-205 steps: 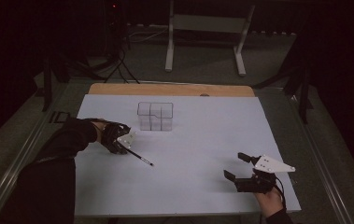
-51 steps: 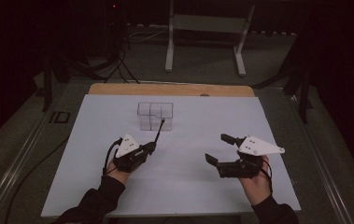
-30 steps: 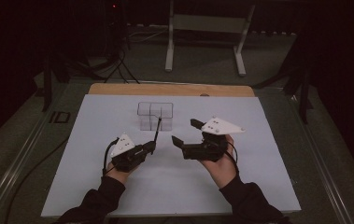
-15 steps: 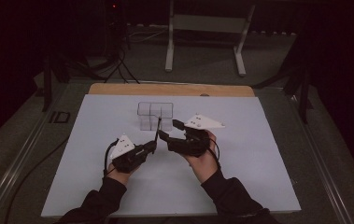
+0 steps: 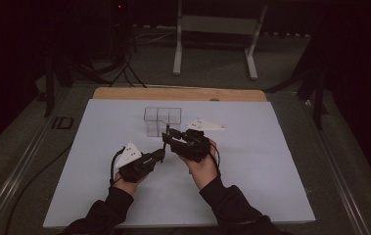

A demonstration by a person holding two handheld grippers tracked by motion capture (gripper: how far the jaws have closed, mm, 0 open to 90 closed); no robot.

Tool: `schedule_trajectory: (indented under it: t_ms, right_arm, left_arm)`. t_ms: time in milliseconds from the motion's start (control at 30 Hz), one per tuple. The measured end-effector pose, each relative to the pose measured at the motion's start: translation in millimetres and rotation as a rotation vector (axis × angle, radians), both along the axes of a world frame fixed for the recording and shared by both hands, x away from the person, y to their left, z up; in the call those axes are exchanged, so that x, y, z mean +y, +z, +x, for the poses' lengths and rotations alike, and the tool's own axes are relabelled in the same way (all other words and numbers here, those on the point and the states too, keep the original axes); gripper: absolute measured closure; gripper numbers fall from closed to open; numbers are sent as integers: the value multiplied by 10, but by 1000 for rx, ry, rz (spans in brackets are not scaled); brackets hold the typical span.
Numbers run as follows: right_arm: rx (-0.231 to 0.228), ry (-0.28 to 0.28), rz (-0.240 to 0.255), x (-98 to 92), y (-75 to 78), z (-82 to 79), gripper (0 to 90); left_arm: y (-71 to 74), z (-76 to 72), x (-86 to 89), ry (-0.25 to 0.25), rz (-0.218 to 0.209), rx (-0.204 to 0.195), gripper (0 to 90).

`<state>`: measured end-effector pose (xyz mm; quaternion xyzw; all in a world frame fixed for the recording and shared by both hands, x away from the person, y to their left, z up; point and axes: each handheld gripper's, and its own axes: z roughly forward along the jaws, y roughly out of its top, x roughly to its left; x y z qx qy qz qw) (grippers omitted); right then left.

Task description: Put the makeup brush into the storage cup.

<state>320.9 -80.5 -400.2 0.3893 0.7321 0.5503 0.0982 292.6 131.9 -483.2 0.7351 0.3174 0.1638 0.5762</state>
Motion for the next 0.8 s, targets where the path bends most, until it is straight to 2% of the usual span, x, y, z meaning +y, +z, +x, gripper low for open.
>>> schedule_trajectory:
  t_ms: [67, 167, 367, 433, 500, 600, 633, 733, 800]
  right_arm:
    - [22, 8, 18, 6, -19, 10, 732]
    - [22, 13, 21, 16, -29, 14, 818]
    - [5, 6, 7, 16, -23, 6, 837]
    - [-6, 10, 0, 15, -18, 1, 838]
    - [-28, 15, -14, 13, -5, -3, 839]
    - [-49, 23, -25, 9, 12, -2, 839]
    - [-62, 29, -32, 8, 24, -1, 839]
    - [-109, 47, -66, -5, 75, 24, 838]
    - [-121, 51, -72, -9, 95, 33, 839]
  left_arm:
    - [0, 0, -4, -4, -3, 1, 854]
    - [-6, -2, -11, -11, -3, 3, 854]
    - [15, -1, -14, -13, 9, 1, 852]
    - [25, 6, -13, -16, 0, 15, 830]
    - [40, 11, -25, 8, 13, 36, 666]
    - [39, 11, -35, 8, 21, 40, 530]
    - [35, 10, -45, 15, 30, 45, 530]
    - [22, 22, -62, 9, 38, 64, 433]
    - [14, 34, -64, 0, 34, 87, 430]
